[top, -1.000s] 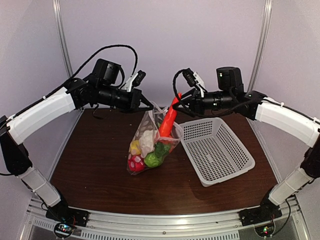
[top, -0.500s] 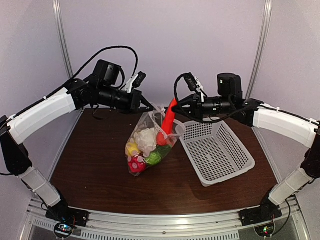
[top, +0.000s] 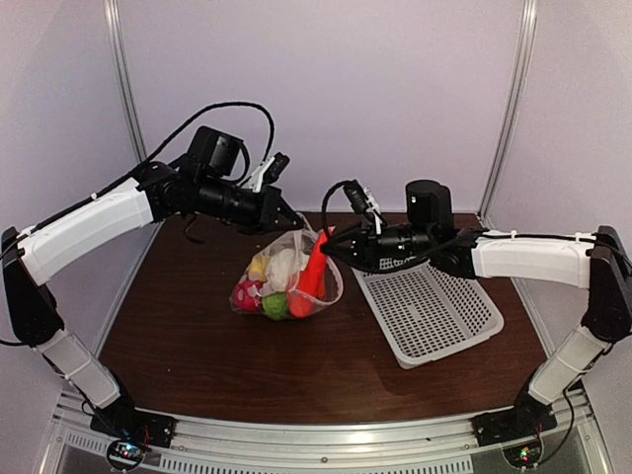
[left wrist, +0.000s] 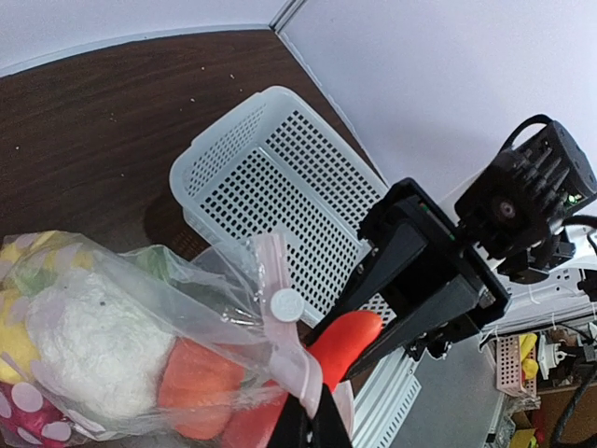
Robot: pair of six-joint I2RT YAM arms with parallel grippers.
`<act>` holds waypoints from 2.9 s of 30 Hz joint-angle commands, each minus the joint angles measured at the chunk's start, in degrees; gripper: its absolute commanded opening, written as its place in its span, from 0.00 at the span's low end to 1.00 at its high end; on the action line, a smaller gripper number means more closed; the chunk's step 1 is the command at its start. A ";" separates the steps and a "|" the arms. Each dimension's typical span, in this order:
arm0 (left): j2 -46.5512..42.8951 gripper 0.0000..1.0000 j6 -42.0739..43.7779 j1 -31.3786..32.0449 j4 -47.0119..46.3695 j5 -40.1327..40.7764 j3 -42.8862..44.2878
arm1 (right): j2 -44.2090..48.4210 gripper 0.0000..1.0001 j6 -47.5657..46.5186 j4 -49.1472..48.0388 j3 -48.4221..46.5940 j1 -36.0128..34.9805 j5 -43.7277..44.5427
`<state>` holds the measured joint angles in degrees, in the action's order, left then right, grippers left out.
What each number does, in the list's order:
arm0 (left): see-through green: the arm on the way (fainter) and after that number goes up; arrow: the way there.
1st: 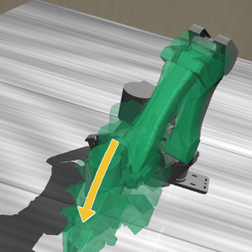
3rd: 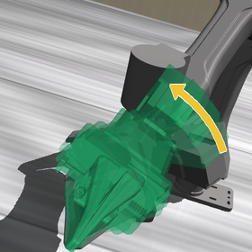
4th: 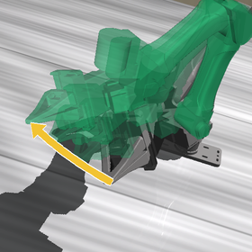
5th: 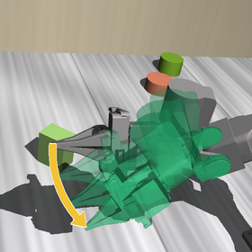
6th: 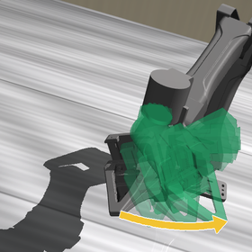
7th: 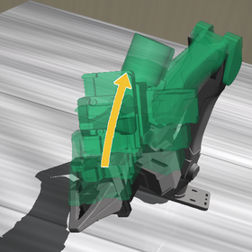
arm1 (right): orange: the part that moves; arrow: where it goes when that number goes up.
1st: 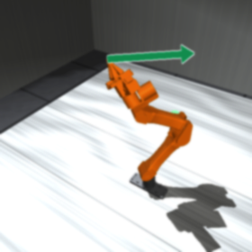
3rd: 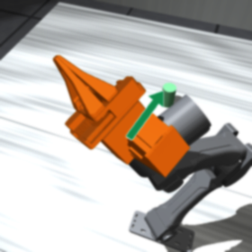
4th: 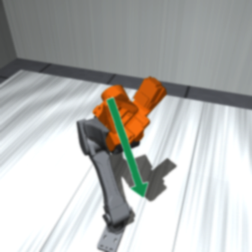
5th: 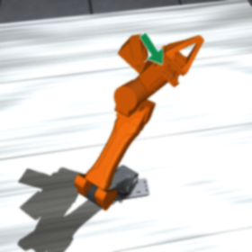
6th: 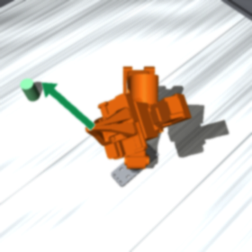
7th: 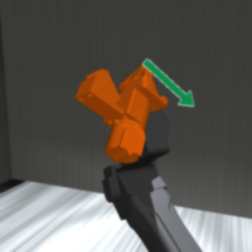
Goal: Place the food in the zip-top bag and seal the zipper
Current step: Place the fake vegetable in the zipper food storage bag, then adjust the fake vegetable in the zipper food storage bag.
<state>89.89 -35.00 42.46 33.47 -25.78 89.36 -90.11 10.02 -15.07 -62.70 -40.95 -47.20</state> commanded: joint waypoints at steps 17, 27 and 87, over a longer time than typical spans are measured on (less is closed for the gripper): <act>-1.23 0.00 -0.97 -0.36 -9.81 -1.67 -0.25 | -4.68 0.10 -7.83 24.64 -13.71 -8.23 14.22; -3.30 0.00 -0.82 -0.36 -12.33 -6.91 -1.38 | -9.77 0.24 0.15 28.77 -18.21 -8.17 29.63; 0.30 0.00 4.58 -0.42 -7.28 -6.00 0.86 | 10.23 0.01 -36.74 53.37 -27.56 -3.87 16.42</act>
<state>89.71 -29.54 41.98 30.02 -31.68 88.75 -82.54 -26.35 39.27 -86.63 -44.71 -37.52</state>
